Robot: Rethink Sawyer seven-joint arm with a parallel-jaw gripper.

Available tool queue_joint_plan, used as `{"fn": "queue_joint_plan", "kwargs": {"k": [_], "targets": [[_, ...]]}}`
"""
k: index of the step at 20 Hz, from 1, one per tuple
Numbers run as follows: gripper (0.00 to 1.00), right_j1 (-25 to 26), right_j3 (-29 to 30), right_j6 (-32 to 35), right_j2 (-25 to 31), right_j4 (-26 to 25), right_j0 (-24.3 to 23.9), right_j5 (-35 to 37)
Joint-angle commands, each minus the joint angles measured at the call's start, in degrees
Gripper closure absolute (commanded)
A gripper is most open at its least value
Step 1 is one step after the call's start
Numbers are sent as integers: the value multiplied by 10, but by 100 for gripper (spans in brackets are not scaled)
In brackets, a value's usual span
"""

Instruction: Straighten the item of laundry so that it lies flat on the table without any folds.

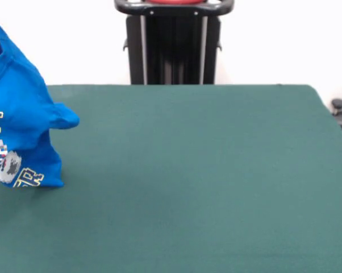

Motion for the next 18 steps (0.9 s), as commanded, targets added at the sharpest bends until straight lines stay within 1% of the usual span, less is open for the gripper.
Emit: {"fn": "queue_joint_plan", "kwargs": {"k": [1,8,12,16,18], "targets": [[100,19,-35,11,-20,-24,24,126],[100,17,-34,30,-25,-20,28,130],[100,21,-42,71,-53,-14,54,155],[100,25,-39,99,-71,-2,81,178],[100,32,-26,142,-92,7,107,178]]}}
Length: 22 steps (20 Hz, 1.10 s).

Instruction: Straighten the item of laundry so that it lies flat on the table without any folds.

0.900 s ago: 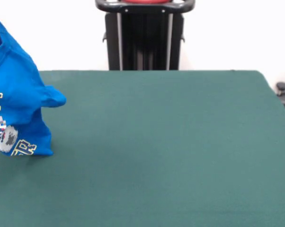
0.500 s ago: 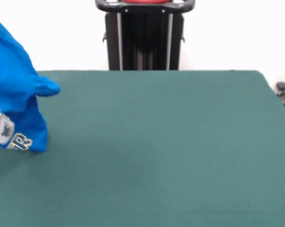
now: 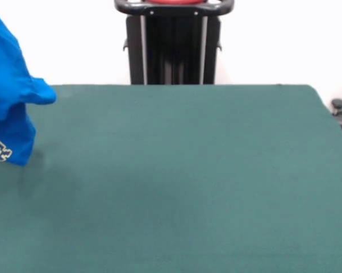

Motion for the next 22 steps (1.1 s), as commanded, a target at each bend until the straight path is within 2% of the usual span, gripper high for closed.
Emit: {"fn": "queue_joint_plan", "kwargs": {"k": [1,6,10,14,22], "targets": [[100,38,32,171,-35,22,87,80],[100,98,57,289,-96,60,170,49],[100,167,65,382,-146,103,239,46],[100,218,80,436,-167,143,284,29],[100,289,119,528,-181,193,344,-26]]}}
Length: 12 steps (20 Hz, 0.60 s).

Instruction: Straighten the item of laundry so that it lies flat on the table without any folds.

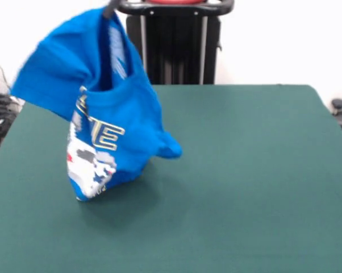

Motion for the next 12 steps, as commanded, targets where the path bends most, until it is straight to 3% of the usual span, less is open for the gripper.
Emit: {"fn": "queue_joint_plan", "kwargs": {"k": [1,12], "targets": [[100,105,99,258,-12,64,56,-39],[100,181,185,341,13,152,133,-129]]}}
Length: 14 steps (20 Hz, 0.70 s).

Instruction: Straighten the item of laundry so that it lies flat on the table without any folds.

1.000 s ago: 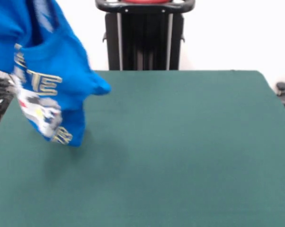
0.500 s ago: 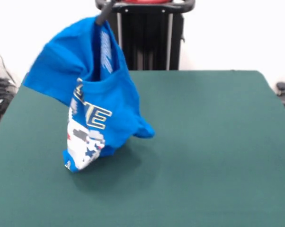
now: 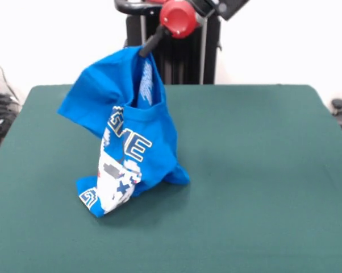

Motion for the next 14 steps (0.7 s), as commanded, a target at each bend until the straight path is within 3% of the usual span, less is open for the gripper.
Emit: {"fn": "queue_joint_plan", "kwargs": {"k": [1,10,14], "targets": [[100,69,116,222,51,84,47,-83],[100,95,187,215,129,170,66,-191],[100,94,219,185,193,180,47,-267]]}}
